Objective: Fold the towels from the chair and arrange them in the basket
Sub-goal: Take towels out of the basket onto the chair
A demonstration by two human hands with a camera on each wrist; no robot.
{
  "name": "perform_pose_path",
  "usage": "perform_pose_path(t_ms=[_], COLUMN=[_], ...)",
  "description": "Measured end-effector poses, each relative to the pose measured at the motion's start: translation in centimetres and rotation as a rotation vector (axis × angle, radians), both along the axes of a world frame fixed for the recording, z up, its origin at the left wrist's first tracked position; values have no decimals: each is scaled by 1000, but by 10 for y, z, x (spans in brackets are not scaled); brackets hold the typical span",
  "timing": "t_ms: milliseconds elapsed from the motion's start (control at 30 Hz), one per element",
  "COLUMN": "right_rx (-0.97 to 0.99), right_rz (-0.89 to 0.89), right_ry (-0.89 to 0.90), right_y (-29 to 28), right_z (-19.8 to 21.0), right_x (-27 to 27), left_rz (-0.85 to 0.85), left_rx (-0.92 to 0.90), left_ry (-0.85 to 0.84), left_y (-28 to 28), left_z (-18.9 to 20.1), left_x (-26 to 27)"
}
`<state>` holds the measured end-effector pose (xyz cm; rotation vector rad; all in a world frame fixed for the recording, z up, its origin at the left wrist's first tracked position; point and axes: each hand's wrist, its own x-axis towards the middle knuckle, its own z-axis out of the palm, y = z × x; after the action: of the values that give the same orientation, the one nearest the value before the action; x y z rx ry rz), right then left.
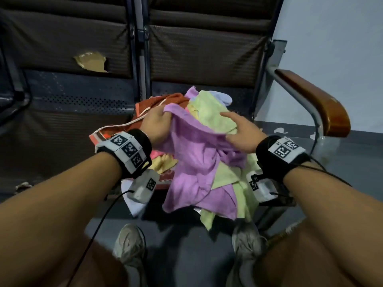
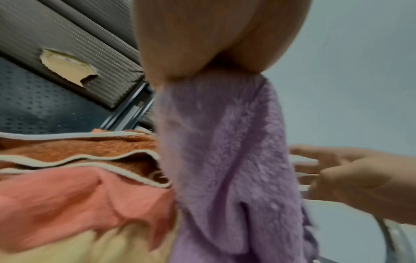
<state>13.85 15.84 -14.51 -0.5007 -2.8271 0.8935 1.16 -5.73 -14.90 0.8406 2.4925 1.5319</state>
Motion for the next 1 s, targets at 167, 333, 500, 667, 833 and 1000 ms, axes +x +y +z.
perform_pose_path(t_ms=[167, 333, 500, 667, 833, 1000], right_rx=[-78, 65, 165, -12, -192, -71], right_rz=[287, 177, 63, 193, 250, 183], right_ry=[249, 118, -135, 184, 281, 204], right_y=[-34, -1, 22, 6, -12, 13], right_z=[4, 11, -5, -1, 10, 11], right_x=[-11, -11, -9, -22, -32, -25], left_rz=[-338, -252, 46, -10, -150, -47], left_rx=[-50, -144, 0, -257, -197, -226], left_ry=[107, 226, 126, 191, 222, 173], left_y=[28, 24, 12, 12, 32, 19], left_z=[19, 14, 2, -5, 0, -1], left_x=[28, 7, -11, -5, 9, -11])
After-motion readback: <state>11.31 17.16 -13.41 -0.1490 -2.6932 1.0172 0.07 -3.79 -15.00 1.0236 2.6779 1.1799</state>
